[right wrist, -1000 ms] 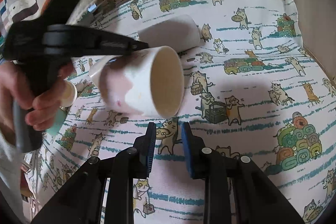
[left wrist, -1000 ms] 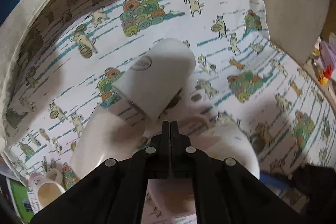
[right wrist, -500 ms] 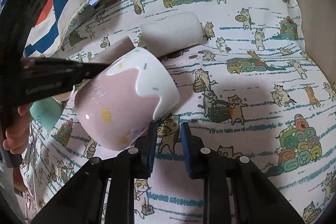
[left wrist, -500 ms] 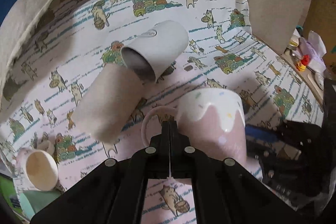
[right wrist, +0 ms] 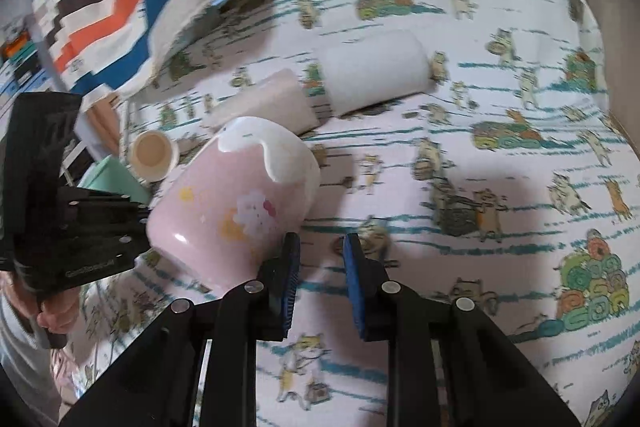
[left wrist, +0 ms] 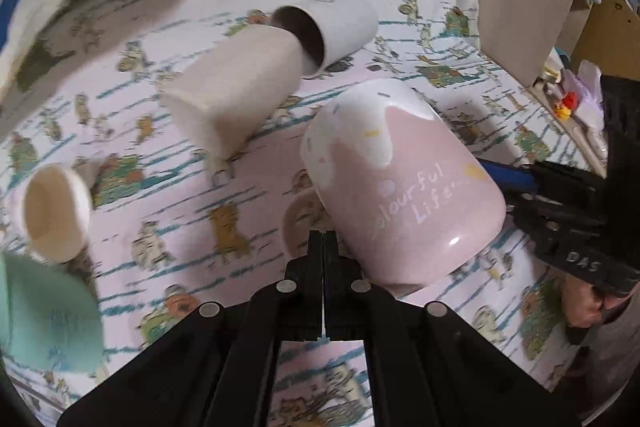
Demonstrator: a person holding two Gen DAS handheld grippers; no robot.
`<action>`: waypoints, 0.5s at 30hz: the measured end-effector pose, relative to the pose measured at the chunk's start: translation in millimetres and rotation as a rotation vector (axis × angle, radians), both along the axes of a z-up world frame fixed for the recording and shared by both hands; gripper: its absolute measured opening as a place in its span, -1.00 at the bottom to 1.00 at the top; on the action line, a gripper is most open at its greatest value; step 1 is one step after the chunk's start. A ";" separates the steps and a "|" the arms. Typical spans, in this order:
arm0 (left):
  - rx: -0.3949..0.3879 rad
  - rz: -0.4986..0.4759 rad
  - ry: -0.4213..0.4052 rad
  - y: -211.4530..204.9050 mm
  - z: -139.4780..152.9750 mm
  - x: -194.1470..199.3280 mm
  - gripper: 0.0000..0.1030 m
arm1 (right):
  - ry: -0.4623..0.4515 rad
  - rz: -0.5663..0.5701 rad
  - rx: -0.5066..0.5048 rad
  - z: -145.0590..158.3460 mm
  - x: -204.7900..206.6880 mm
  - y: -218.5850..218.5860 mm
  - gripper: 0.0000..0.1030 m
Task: Flip cup upside down
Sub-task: 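Rotate the held pink mug with the left gripper so its rim faces down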
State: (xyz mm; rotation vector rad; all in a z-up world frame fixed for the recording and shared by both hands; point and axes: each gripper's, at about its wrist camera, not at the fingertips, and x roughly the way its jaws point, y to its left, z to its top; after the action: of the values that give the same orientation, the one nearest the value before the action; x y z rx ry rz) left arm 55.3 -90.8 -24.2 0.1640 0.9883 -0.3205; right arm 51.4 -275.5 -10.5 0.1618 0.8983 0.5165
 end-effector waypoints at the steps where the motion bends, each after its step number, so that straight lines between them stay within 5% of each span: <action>1: 0.029 0.006 -0.033 1.6 1.0 -4.7 -1.00 | -0.003 0.025 -0.005 0.3 -1.8 4.8 -0.51; 3: 0.072 0.014 -0.090 4.9 2.7 -14.8 -1.00 | -0.011 0.064 -0.009 1.9 -5.4 11.7 -0.51; 6: 0.036 0.027 -0.126 16.4 10.3 -27.3 -0.92 | -0.054 0.106 -0.011 7.8 -13.1 17.6 -0.51; 8: 0.048 0.045 -0.173 18.0 16.3 -36.2 -0.58 | -0.089 0.088 -0.022 12.5 -16.4 15.9 -0.51; 10: 0.099 0.073 -0.232 15.2 19.6 -44.0 0.23 | -0.124 0.034 -0.046 16.5 -17.6 10.1 -0.51; 12: 0.102 0.085 -0.265 13.0 20.8 -50.7 0.48 | -0.159 -0.010 -0.065 20.6 -19.0 4.3 -0.51; 15: 0.068 0.084 -0.283 2.2 19.1 -60.7 0.49 | -0.223 -0.070 -0.092 27.9 -23.9 -2.8 -0.35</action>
State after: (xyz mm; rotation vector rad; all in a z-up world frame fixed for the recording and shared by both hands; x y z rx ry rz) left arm -5.4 -88.6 -5.1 0.2224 0.7234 -0.1808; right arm 27.6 -278.3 17.4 0.0506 0.6941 0.4182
